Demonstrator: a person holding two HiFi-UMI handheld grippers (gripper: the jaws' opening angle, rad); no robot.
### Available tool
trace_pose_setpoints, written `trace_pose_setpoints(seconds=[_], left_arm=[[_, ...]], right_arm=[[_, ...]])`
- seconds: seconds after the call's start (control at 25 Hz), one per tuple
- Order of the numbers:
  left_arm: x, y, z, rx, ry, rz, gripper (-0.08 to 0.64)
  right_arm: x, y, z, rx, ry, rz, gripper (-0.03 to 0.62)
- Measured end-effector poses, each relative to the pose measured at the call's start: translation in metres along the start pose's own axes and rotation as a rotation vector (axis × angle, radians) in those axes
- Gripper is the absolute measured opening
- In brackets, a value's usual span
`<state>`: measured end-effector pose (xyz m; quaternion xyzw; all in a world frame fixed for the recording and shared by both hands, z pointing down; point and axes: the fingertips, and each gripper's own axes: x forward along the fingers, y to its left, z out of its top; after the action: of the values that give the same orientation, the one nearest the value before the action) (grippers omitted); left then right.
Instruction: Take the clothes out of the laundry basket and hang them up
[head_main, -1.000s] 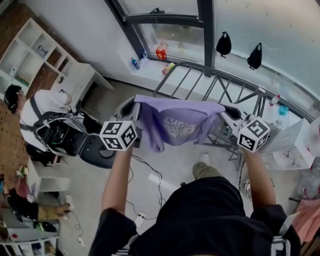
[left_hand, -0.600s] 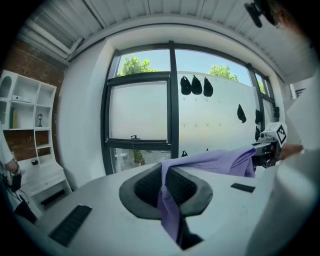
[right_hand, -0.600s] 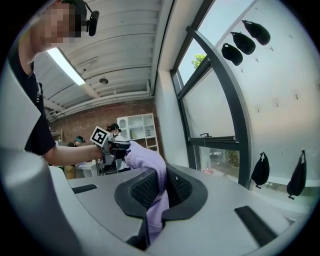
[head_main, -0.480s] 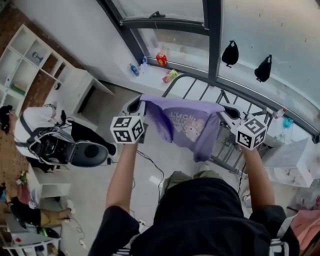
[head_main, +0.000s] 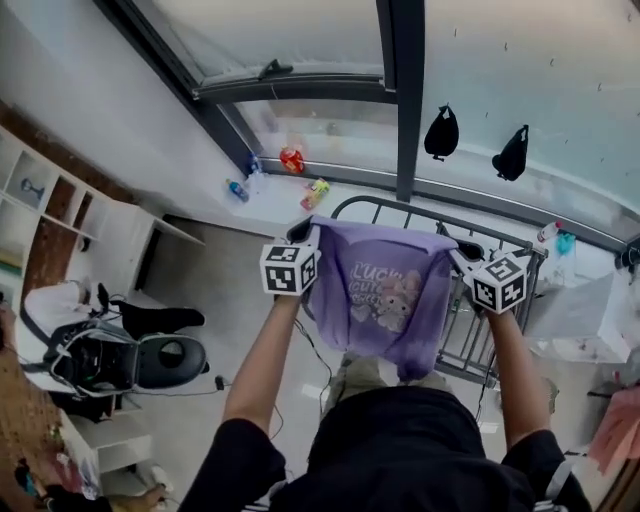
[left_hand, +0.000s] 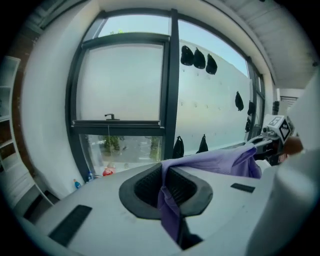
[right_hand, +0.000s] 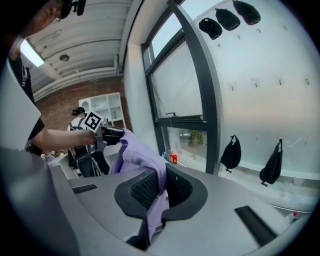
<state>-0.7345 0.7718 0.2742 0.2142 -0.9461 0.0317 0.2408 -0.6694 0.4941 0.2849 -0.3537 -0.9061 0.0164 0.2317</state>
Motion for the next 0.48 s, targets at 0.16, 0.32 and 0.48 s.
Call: trace_pose_setpoints(seconds=[0.16,0.32,0.48], left_arm=[[0.069,0.012,-0.005,-0.049,0.059,-0.129,0.017],[0.122,0.020,-0.017,-0.039,0.122,-0.181,0.017],[0.176,0.026,-0.049,-0.023,0.227,-0.228,0.017]], right_arm=[[0.033,-0.037,-0.013,0.072,0.078,-0.114,0.005],[0.060,-0.069,-0.035,0.096,0.157,-0.217,0.005],[0.087,-0.098,-0.070,0.149,0.251,-0.282,0.005]])
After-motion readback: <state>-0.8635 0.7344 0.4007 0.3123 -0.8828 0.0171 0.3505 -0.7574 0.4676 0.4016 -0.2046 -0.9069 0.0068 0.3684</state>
